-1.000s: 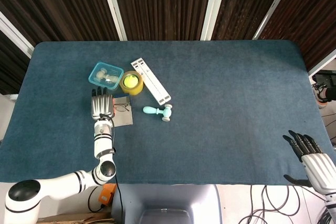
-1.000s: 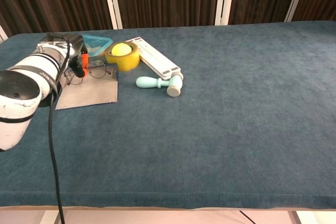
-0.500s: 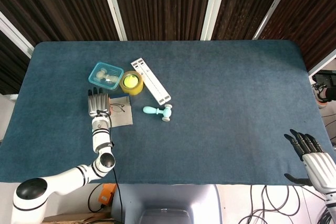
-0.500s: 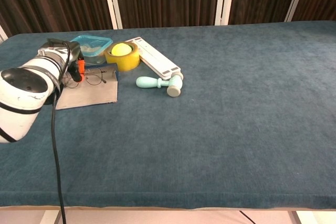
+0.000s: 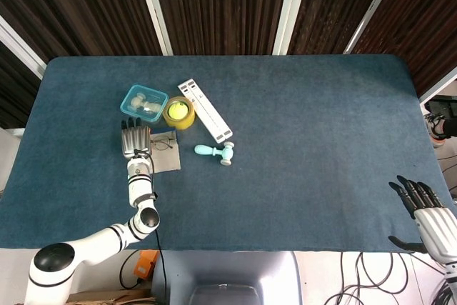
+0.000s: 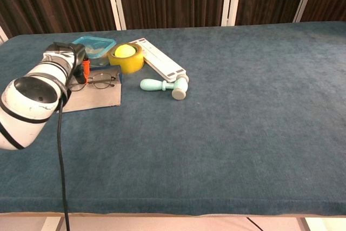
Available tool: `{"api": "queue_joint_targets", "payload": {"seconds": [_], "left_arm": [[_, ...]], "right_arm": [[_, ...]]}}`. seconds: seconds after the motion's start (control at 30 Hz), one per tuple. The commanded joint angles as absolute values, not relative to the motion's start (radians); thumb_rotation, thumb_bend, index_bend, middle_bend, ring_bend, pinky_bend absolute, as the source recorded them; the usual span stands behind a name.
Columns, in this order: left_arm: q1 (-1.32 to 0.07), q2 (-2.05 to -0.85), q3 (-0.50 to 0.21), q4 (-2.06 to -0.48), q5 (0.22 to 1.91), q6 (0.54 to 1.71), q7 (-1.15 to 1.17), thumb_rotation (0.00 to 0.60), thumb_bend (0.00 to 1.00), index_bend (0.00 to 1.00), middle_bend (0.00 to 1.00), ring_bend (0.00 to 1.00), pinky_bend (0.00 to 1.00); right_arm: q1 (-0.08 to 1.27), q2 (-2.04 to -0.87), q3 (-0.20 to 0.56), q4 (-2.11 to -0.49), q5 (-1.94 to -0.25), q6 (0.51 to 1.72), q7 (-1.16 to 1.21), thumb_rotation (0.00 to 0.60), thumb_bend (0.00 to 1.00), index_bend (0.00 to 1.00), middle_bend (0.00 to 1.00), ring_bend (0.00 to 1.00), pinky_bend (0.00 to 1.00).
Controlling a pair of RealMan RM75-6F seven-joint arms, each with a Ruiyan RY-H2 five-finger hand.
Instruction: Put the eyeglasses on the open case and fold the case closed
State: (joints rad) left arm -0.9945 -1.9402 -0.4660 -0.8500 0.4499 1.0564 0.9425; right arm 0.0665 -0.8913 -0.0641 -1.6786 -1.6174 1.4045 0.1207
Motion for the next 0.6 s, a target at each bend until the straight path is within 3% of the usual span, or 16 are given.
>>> {"api": "queue_joint_targets", "payload": {"seconds": [0.03,0.3,0.6], "left_arm": [[-0.996,-1.950,-0.467,-0.829,0.466,1.049,0.921,0.600,0.44,0.42,0.12,0.07,0.11],[-0.961,-1.932,-0.439,-0.884,0.577,1.077,0.810,0.600,0.42,0.32,0.10,0.07,0.11],[-0.850,-1.820,-0.335,-1.246,0.717,1.150,0.738,0.600,0.33,0.29,0.04,0.01,0.11]], "right_arm": [[0.066,-0.891,-0.063,-1.679,-1.616,1.405,0.121,0.600,0.25,0.00,0.00,0.00,0.00],[0.067,-0.892,-0.063,-1.679,-1.618,1.402,0.119,0.600,0.25,0.00,0.00,0.00,0.00],[0.063,-0.890,-0.072,-1.683,-1.641,1.412,0.123,0.600,0.25,0.00,0.00,0.00,0.00]]}}
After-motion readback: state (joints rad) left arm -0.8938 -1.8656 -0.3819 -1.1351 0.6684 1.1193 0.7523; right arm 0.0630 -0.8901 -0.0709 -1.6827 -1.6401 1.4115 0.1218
